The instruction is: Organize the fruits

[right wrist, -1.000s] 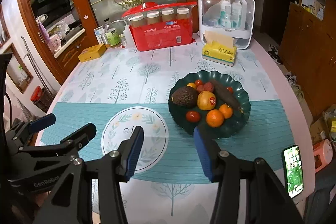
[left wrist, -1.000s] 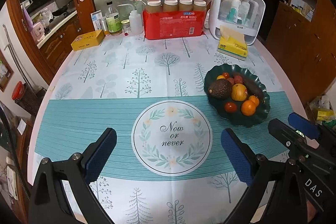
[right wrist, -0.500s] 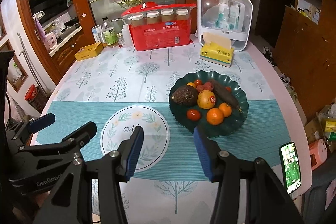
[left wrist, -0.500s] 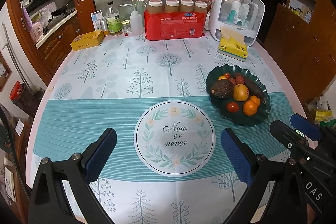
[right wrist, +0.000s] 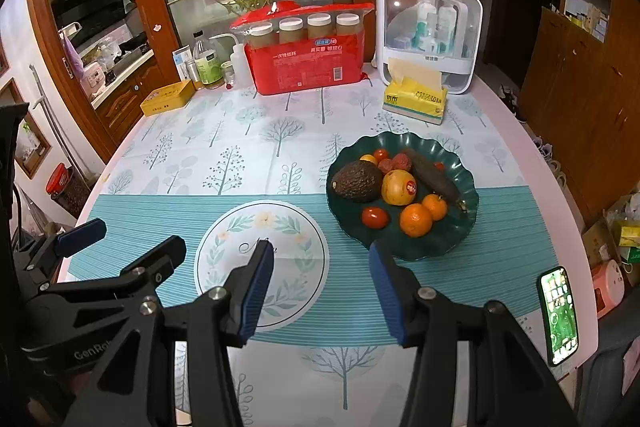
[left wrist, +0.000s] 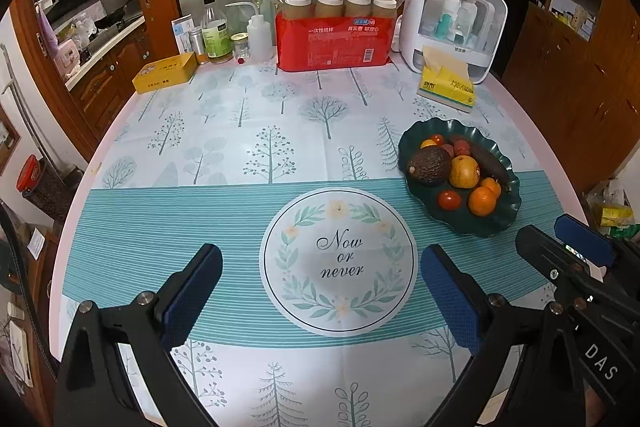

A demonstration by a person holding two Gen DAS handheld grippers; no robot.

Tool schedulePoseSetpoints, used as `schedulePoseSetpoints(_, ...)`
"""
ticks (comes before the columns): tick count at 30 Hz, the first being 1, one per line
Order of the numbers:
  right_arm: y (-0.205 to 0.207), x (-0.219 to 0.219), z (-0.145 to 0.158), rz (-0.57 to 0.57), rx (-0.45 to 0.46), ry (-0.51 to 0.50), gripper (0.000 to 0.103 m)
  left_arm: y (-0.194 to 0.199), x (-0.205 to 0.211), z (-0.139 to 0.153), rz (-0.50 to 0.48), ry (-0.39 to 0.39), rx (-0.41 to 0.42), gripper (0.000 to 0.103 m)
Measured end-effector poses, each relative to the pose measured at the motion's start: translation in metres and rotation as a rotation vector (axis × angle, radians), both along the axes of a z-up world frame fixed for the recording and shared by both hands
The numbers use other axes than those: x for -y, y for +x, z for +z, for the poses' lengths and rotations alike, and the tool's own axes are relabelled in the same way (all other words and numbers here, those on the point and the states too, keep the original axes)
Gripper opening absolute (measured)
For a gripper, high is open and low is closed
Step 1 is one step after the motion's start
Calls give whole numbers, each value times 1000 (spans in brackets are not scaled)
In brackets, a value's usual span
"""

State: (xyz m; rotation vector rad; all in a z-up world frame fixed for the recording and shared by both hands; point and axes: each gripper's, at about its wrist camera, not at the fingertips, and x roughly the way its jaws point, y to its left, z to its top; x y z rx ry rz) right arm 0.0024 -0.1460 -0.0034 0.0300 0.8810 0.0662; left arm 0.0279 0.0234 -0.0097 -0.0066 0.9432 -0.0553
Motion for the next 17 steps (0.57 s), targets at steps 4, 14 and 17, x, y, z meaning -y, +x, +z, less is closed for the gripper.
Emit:
schedulePoseSetpoints(4,1,-1,-1,-2,-2,0,51,2,-3,-3,-4,-1,-3,99)
schedulePoseSetpoints(14,3,-3,-8,-14,-7,-7,51,6,-4,-8,-14,-7,-5,98)
schedulePoseSetpoints(17,4,-4,-9,-18,-9,-16,51,7,-5,-9,-17,-12,-7,98)
